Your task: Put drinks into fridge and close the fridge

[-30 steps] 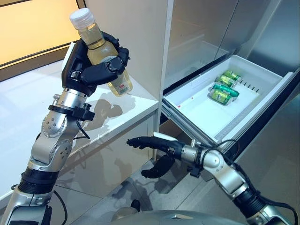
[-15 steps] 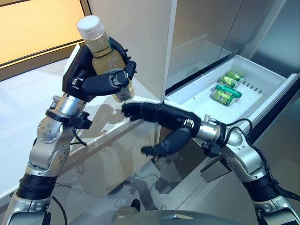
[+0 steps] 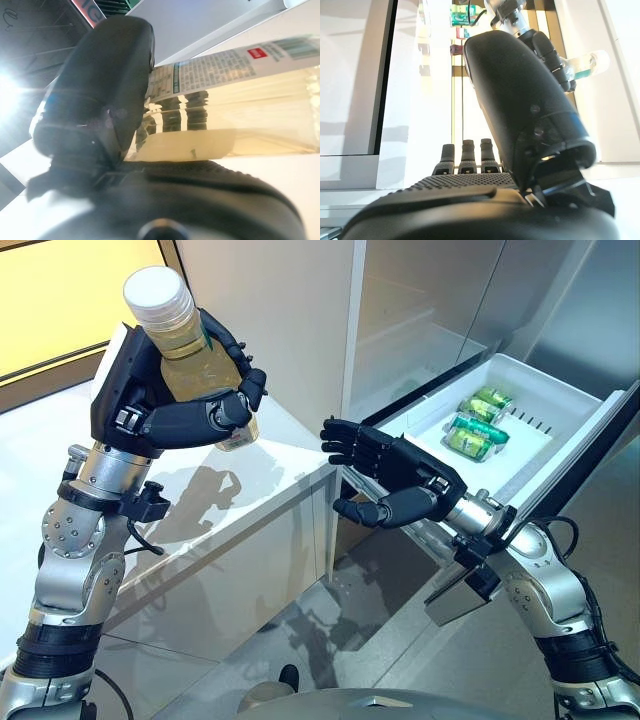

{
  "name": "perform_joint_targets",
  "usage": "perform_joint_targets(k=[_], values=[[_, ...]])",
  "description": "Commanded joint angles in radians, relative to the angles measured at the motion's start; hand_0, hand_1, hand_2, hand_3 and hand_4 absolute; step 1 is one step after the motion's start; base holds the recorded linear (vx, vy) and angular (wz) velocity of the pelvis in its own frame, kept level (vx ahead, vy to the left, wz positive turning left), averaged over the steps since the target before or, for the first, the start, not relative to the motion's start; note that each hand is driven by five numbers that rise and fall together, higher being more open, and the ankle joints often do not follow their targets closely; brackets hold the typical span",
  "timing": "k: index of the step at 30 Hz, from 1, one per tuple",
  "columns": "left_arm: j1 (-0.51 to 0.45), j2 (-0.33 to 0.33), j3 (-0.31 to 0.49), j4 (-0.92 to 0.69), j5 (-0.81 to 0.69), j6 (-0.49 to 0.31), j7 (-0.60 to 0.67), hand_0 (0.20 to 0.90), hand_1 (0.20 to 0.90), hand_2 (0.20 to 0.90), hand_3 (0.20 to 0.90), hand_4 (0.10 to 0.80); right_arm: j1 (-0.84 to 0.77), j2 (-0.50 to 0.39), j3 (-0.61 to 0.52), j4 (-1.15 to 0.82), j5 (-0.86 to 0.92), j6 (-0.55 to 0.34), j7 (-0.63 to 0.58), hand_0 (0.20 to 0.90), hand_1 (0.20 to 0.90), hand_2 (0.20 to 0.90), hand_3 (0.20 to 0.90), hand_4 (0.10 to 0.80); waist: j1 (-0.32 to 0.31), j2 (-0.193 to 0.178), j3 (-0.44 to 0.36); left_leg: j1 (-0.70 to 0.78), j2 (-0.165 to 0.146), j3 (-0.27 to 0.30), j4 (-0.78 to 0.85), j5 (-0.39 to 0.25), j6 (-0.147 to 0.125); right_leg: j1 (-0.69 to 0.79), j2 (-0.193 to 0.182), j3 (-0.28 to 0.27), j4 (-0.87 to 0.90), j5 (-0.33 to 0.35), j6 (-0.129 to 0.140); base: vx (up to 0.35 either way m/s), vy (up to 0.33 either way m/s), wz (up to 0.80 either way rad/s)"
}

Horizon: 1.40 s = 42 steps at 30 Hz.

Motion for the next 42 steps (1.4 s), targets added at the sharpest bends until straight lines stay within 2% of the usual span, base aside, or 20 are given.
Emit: perform_joint_targets(k=[1,16,42], values=[[-0.179,0.064,0.006,-0.067,-0.040,-0.104,0.026,0.300,0.300,0.300,0.200,0.100,-0.147,-0.016,0.035,-0.025,0.085,-0.061,-0.036,0.900,0.900,0.900,0.900,0.800,-0.008,-0.014,-0.096,0.023,-0.064,0.025,0.001,-0.076,0.047,-0.040,-0.016,0.013,0.015,0.054,0.048,0.000,0.000,0.00],[-0.240,0.006,-0.133,-0.055,-0.055,-0.021,-0.031,0.300,0.300,0.300,0.200,0.100,-0.311,0.033,0.164,0.047,0.109,-0.027,-0.111,0.900,0.900,0.900,0.900,0.800,0.009,-0.017,-0.094,0.033,-0.066,0.015,0.001,-0.077,0.051,-0.028,-0.014,0.010,0.017,0.051,0.040,0.005,-0.001,0.00],[-0.304,-0.021,-0.231,-0.055,-0.081,0.053,-0.060,0.300,0.300,0.300,0.200,0.100,-0.457,0.126,0.298,0.083,0.153,0.029,-0.193,0.900,0.900,0.900,0.900,0.800,0.029,-0.019,-0.096,0.033,-0.068,0.011,0.001,-0.073,0.056,-0.027,-0.013,0.007,0.016,0.052,0.033,0.000,0.000,0.00]])
